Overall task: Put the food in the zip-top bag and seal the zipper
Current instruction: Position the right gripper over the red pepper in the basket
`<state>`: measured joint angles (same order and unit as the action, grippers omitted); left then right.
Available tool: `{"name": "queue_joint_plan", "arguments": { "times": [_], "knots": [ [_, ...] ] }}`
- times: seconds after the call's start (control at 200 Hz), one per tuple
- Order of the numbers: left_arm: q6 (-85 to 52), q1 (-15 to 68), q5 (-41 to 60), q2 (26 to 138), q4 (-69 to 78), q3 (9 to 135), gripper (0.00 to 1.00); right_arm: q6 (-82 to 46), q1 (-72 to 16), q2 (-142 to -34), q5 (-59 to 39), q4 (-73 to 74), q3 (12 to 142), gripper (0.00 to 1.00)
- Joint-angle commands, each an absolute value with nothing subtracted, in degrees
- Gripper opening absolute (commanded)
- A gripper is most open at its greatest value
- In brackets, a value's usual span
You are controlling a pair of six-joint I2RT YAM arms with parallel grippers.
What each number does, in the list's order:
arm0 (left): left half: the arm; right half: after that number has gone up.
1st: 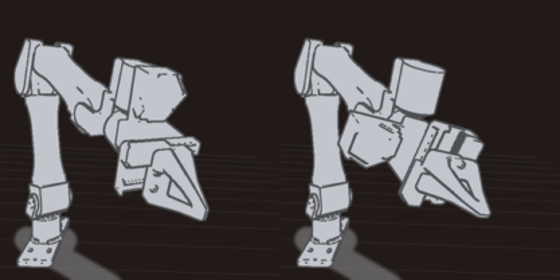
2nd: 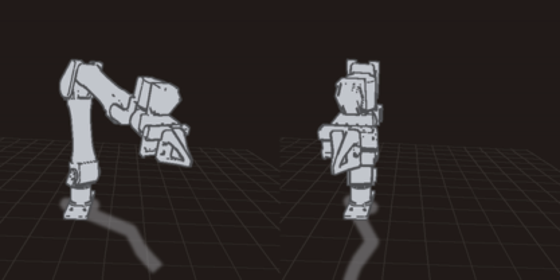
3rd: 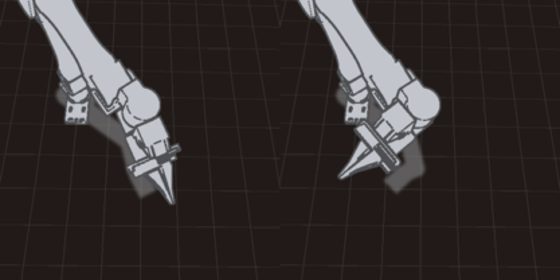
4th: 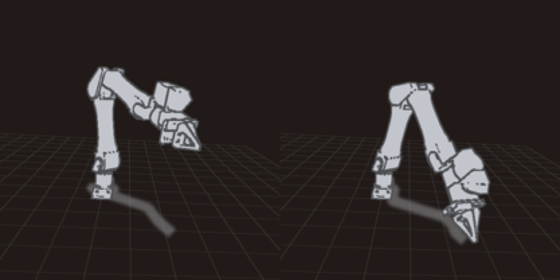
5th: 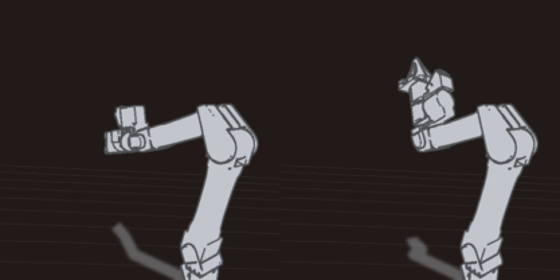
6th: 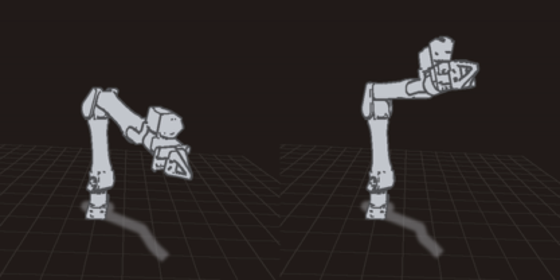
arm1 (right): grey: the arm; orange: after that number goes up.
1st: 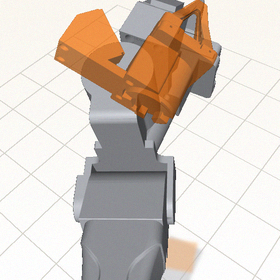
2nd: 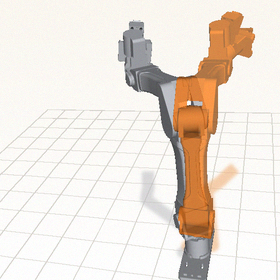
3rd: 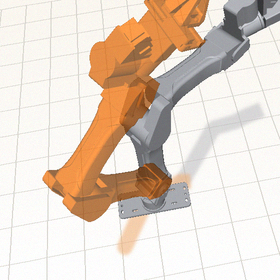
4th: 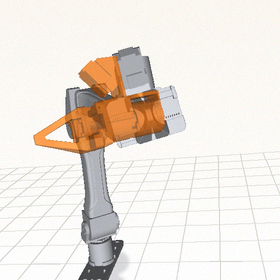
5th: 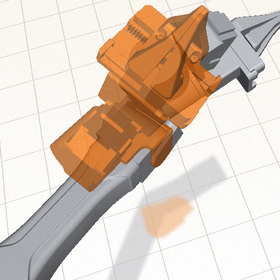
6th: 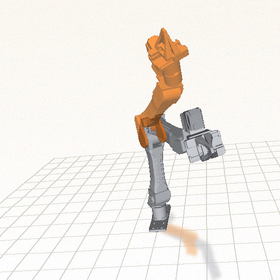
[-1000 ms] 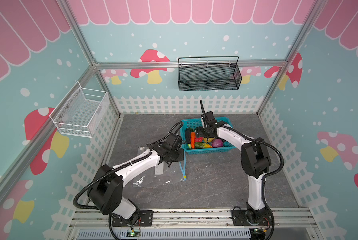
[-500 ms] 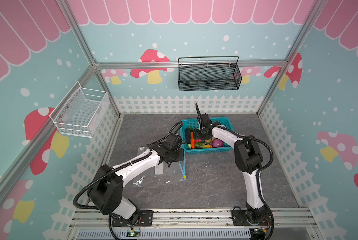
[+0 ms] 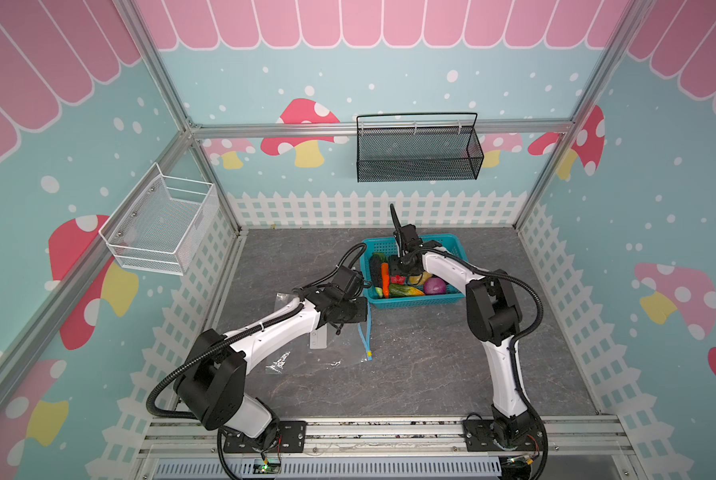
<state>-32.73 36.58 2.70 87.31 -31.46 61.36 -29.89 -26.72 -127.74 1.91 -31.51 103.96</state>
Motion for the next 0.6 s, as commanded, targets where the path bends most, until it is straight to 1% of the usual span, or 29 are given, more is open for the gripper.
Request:
{"name": "queue_joint_plan", "arguments": {
  "times": [0.0, 0.45, 0.595],
  "knots": [
    [-32.4, 36.8, 1.7, 86.0, -32.3, 60.9, 0.0, -29.1, -27.1, -128.7, 2.5, -33.0, 105.5, 0.59],
    [-33.8, 35.4, 3.7, 86.0, -33.1, 61.1, 0.0, -26.2, -25.9, -121.9, 1.1, -32.9, 104.0, 0.57],
    [-34.4, 35.2, 4.1, 85.9, -33.3, 61.3, 0.0, -25.6, -25.5, -117.7, -1.2, -28.8, 99.3, 0.57]
  ]
}}
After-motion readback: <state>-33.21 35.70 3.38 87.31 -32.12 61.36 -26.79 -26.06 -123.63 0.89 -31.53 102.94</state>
